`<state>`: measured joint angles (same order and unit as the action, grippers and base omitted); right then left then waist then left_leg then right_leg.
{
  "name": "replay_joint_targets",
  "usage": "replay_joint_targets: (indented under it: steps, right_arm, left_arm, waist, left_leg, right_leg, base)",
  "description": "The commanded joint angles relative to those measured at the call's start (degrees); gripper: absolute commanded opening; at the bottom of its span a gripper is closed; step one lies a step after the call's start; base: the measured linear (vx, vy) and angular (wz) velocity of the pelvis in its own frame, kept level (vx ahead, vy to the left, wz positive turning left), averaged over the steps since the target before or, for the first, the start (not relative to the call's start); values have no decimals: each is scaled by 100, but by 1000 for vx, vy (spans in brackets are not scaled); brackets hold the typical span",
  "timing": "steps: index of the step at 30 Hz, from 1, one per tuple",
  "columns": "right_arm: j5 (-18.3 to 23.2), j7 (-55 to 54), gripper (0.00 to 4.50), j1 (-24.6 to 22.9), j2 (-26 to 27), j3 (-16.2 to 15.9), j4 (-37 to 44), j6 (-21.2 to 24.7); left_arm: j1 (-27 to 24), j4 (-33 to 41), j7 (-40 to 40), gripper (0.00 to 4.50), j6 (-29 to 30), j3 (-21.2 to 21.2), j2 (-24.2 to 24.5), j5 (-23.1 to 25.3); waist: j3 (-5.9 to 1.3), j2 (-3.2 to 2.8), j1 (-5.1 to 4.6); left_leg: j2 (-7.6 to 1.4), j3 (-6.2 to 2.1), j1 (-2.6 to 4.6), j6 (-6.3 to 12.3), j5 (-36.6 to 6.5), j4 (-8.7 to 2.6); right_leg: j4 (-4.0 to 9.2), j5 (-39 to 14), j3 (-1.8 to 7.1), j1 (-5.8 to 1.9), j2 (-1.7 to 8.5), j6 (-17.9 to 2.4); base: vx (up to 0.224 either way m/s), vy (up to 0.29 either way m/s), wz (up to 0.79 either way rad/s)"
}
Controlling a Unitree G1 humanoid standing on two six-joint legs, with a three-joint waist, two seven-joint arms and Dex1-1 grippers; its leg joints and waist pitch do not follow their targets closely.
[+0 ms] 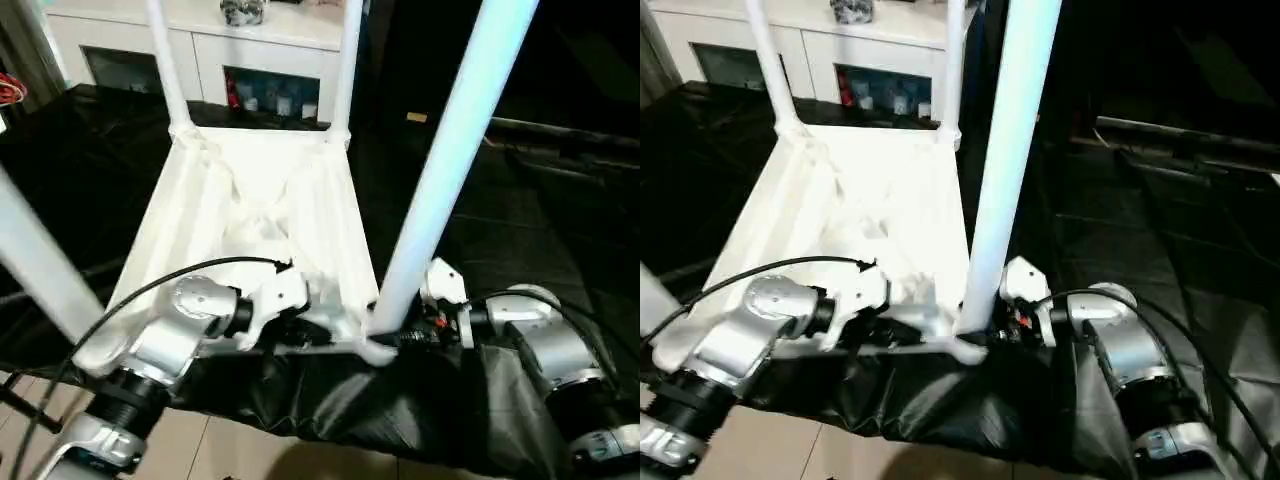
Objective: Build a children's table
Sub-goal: Rotate leg to tighten
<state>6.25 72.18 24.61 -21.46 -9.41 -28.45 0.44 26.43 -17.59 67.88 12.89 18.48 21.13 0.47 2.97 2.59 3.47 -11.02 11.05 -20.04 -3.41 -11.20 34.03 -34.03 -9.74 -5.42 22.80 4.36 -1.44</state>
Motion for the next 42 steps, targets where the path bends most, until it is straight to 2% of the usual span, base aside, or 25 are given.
replay_joint_targets:
  steps: [1,2,3,4,6,7,8,10,14,15,16,17,19,20,22,24,25,27,29,30,31,36,37,39,42]
  right_arm:
    - [-409,-1427,198,100,787,-260,-529,-78]
    - [-523,-1857,198,165,927,-220,-696,-102]
    - [-602,-2276,198,234,1085,-166,-870,-76]
    - [-617,-2366,197,249,1120,-153,-909,-67]
    - [-683,-3043,197,378,1421,-72,-1168,104]
    - [-683,-3043,197,378,1421,-72,-1168,104]
    - [-771,-3660,197,508,1702,-20,-1375,196]
    - [-829,-4047,197,594,1884,16,-1503,241]
    - [-749,-3988,197,689,2198,36,-1564,180]
    - [-749,-3988,232,689,2198,36,-1564,180]
    - [-521,-3560,253,651,2182,39,-1448,153]
    - [-521,-3560,266,651,2182,39,-1448,153]
    - [-412,-3323,273,611,2066,30,-1359,158]
    - [-399,-3276,297,600,2022,30,-1339,148]
    - [-397,-3152,310,567,1840,48,-1255,69]
    - [-410,-2960,315,535,1639,43,-1151,-1]
    - [-395,-2833,315,521,1559,33,-1095,-1]
    - [-363,-2404,315,477,1310,-35,-940,-62]
    - [-390,-2277,315,464,1217,-74,-902,-148]
    - [-378,-2074,315,454,1111,-110,-853,-163]
    - [-353,-1825,315,441,995,-141,-788,-165]
    - [-284,-1187,315,420,704,-207,-629,-132]
    - [-232,-660,315,399,440,-293,-502,-115]
    - [-232,-660,315,399,440,-293,-502,-115]
    - [-132,61,315,342,90,-439,-301,-52]
  left_arm:
    - [382,-102,-1014,0,143,-28,-609,159]
    - [423,-153,-1183,0,190,-42,-701,198]
    - [466,-203,-1360,0,242,-59,-804,233]
    - [475,-214,-1399,0,254,-62,-828,241]
    - [528,-258,-1654,0,344,-47,-1019,301]
    - [528,-258,-1654,0,344,-47,-1019,301]
    - [551,-273,-1870,0,417,-9,-1201,370]
    - [561,-279,-2002,0,460,17,-1320,411]
    - [516,-176,-2123,0,517,66,-1544,464]
    - [516,-176,-2123,0,517,66,-1544,464]
    - [461,-94,-2044,0,466,128,-1525,442]
    - [461,-94,-2044,0,466,128,-1525,442]
    - [416,-45,-1949,0,382,152,-1443,410]
    - [402,-34,-1925,0,357,151,-1412,406]
    - [351,14,-1771,0,292,129,-1274,384]
    - [308,69,-1598,0,242,113,-1146,336]
    - [290,99,-1516,0,220,120,-1091,313]
    - [239,177,-1255,0,154,156,-924,262]
    - [226,189,-1177,0,125,166,-869,256]
    - [218,194,-1070,0,126,172,-800,238]
    - [212,198,-957,0,110,174,-723,226]
    - [190,247,-634,0,96,153,-538,147]
    - [158,290,-376,0,18,156,-355,87]
    - [158,290,-376,0,18,156,-355,87]
    - [101,369,-55,0,-14,158,-114,19]
  waist:
    - [-302,-7,-54]
    - [-267,-15,-107]
    - [-277,-9,-135]
    - [-282,-1,-215]
    - [-280,-22,-247]
    - [-289,-30,-274]
    - [-303,-27,-296]
    - [-301,-31,-356]
    - [-321,-30,-370]
    - [-322,-35,-367]
    - [-332,-41,-364]
    - [-343,-38,-356]
    - [-349,-38,-348]
    - [-349,-33,-343]
    - [-352,-31,-332]
    - [-359,-34,-318]
    - [-362,-48,-314]
    - [-375,-38,-305]
    - [-377,-38,-295]
    - [-378,-60,-284]
    - [-382,-46,-281]
    - [-363,-42,-252]
    - [-353,-43,-245]
    - [-357,-35,-214]
    - [-358,-35,-151]
  left_leg:
    - [-271,-147,51,118,-1553,-422]
    - [-256,-161,66,13,-1686,-432]
    - [-243,-180,74,-36,-1773,-422]
    - [-228,-220,32,-94,-1840,-426]
    - [-229,-235,29,-43,-1955,-423]
    - [-233,-244,51,-30,-2028,-425]
    - [-234,-250,32,6,-2015,-430]
    - [-236,-254,20,-17,-1965,-441]
    - [-242,-223,13,93,-1828,-437]
    - [-245,-218,6,115,-1798,-439]
    - [-254,-208,2,142,-1731,-439]
    - [-254,-195,-6,182,-1612,-431]
    - [-254,-180,-15,254,-1467,-422]
    - [-250,-165,-8,287,-1400,-416]
    - [-249,-163,-21,319,-1310,-414]
    - [-257,-168,-23,337,-1246,-414]
    - [-263,-165,-24,346,-1183,-413]
    - [-267,-155,-28,407,-1028,-407]
    - [-269,-152,-31,460,-962,-402]
    - [-268,-151,-26,465,-927,-399]
    - [-266,-147,-26,487,-890,-396]
    - [-276,-149,0,468,-1065,-402]
    - [-277,-146,11,446,-1122,-406]
    - [-282,-149,6,461,-1098,-405]
    - [-285,-139,29,452,-1060,-402]
  right_leg:
    - [525,-2623,323,-222,459,-852]
    - [571,-2959,297,-177,449,-743]
    - [584,-3167,272,-190,461,-668]
    - [614,-3428,234,-223,473,-513]
    - [665,-3525,217,-215,483,-409]
    - [679,-3480,209,-195,480,-429]
    - [666,-3302,211,-216,474,-470]
    - [637,-3087,216,-210,464,-572]
    - [591,-2628,266,-213,469,-762]
    - [579,-2530,271,-220,465,-798]
    - [552,-2336,285,-226,464,-866]
    - [527,-2106,299,-238,464,-952]
    - [502,-1882,302,-260,461,-1046]
    - [498,-1815,307,-252,459,-1086]
    - [493,-1817,304,-272,465,-1093]
    - [484,-1795,303,-279,462,-1086]
    - [471,-1676,308,-282,458,-1119]
    - [429,-1340,316,-294,447,-1207]
    - [411,-1241,311,-302,450,-1270]
    - [408,-1206,311,-300,451,-1295]
    - [400,-1131,310,-309,442,-1322]
    - [431,-1420,310,-296,446,-1289]
    - [447,-1515,312,-283,443,-1276]
    - [434,-1529,314,-290,443,-1245]
    - [430,-1496,318,-281,437,-1245]
  base:
    - [0,0,0]
    - [0,0,0]
    - [0,0,0]
    - [-59,8,-12]
    - [0,0,0]
    - [0,0,0]
    - [0,0,0]
    - [0,0,0]
    - [0,0,0]
    - [0,0,0]
    - [0,0,0]
    - [0,0,0]
    - [0,0,0]
    - [0,0,0]
    - [0,0,0]
    - [0,0,0]
    - [0,0,0]
    - [0,0,0]
    - [0,0,0]
    - [0,0,0]
    - [0,0,0]
    - [0,0,0]
    - [0,0,0]
    - [0,0,0]
    - [0,0,0]
